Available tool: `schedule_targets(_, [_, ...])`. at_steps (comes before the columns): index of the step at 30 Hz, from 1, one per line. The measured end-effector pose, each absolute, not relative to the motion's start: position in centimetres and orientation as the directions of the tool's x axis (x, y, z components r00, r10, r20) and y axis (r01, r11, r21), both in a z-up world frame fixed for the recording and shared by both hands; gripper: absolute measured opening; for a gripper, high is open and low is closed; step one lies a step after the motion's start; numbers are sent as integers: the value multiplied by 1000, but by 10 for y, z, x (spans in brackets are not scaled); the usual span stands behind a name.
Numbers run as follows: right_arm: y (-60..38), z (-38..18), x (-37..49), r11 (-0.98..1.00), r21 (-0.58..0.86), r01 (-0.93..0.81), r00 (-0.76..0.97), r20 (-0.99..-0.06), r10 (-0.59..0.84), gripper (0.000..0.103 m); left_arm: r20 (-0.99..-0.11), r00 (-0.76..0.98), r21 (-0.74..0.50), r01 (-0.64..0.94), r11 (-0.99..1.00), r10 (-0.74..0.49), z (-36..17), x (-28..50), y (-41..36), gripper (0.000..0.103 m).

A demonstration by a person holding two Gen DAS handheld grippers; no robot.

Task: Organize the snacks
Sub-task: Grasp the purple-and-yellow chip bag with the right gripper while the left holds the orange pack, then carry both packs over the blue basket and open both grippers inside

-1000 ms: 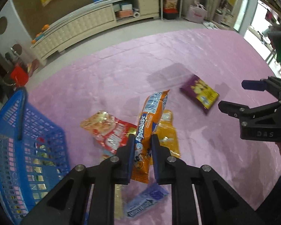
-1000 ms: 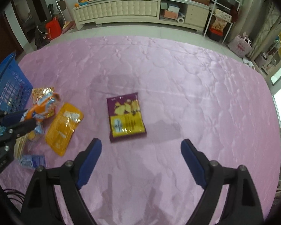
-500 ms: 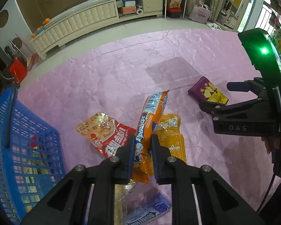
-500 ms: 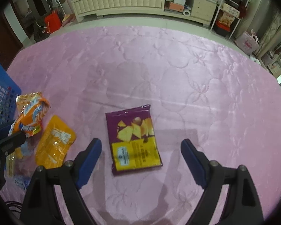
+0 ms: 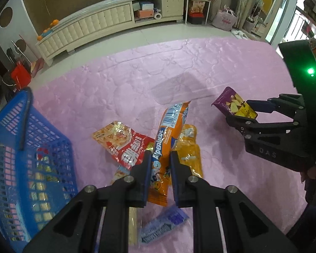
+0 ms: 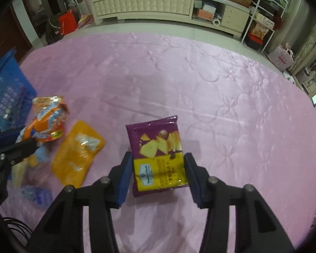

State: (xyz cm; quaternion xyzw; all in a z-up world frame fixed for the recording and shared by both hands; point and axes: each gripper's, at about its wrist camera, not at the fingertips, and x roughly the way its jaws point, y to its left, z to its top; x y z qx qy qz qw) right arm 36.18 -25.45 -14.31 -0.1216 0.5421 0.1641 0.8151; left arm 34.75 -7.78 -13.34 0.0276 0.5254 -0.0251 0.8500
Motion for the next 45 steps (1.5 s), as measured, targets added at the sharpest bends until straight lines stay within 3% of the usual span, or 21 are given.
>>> schedule_targets(20, [-221, -10, 272, 904, -75, -420, 506, -847, 165, 53, -759, 649, -29, 36, 999, -45, -17, 241, -44, 16])
schedule_targets(35, [-112, 14, 240, 837, -43, -546, 478, -836, 269, 53, -723, 691, 5, -39, 999, 30, 20, 189, 50, 16])
schedule_targets(45, [-38, 5, 242, 779, -100, -619, 450, -858, 247, 53, -740, 669, -2, -103, 995, 68, 6, 177, 104, 16])
